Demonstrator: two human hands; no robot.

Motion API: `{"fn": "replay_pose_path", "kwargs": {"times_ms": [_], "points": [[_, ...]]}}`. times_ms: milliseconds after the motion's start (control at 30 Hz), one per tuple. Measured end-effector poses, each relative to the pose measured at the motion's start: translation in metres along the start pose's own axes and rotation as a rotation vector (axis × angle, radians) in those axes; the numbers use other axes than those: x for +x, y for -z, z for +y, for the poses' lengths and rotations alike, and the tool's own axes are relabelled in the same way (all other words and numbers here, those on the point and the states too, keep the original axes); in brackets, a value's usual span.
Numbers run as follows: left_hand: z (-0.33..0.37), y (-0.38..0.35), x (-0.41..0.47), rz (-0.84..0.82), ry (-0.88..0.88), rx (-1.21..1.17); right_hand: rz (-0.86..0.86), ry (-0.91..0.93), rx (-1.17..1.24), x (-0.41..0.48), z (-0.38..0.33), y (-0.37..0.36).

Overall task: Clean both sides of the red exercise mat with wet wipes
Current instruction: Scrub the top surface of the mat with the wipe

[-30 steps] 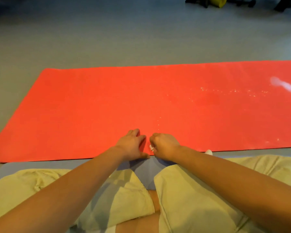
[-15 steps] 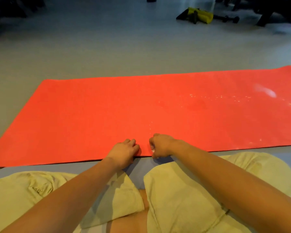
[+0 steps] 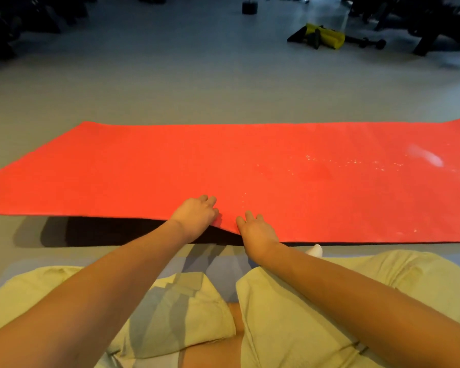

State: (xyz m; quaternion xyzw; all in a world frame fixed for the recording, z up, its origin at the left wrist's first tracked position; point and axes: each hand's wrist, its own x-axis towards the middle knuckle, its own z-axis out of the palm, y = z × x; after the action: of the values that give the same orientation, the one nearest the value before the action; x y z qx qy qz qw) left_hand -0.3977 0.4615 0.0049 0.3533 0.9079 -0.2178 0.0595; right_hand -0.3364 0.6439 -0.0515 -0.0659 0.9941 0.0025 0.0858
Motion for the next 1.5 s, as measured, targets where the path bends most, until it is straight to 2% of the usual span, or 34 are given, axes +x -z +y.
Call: {"fn": "replay_pose_path", "kwargs": {"times_ms": [267,467,733,967,1067,1167,1500], "points": [[-0.023,-0.001,-0.003,0.032,0.029,0.002,0.092,0.05,0.032,0.009,-0.007,-0.002],[-0.037,-0.035,-0.024,-0.014,0.092,-0.073,0.097,0.13,0.021,0.014,-0.036,-0.014],[-0.05,-0.075,-0.042,-0.072,0.073,-0.122,0.074,0.27,0.016,0.018,-0.067,-0.034],[-0.072,-0.086,-0.047,-0.238,0.017,-0.39,-0.095,0.324,0.355,0.037,-0.029,-0.026],[-0.067,-0.078,-0.023,-0.206,0.091,-0.502,-0.097,0.414,0.383,0.034,-0.031,-0.029],[-0.054,-0.079,0.005,-0.172,0.163,-0.615,-0.045,0.475,0.308,0.033,-0.039,-0.04],[-0.047,-0.085,0.042,-0.186,0.252,-0.566,0.117,0.266,0.375,0.094,-0.034,-0.032]]}}
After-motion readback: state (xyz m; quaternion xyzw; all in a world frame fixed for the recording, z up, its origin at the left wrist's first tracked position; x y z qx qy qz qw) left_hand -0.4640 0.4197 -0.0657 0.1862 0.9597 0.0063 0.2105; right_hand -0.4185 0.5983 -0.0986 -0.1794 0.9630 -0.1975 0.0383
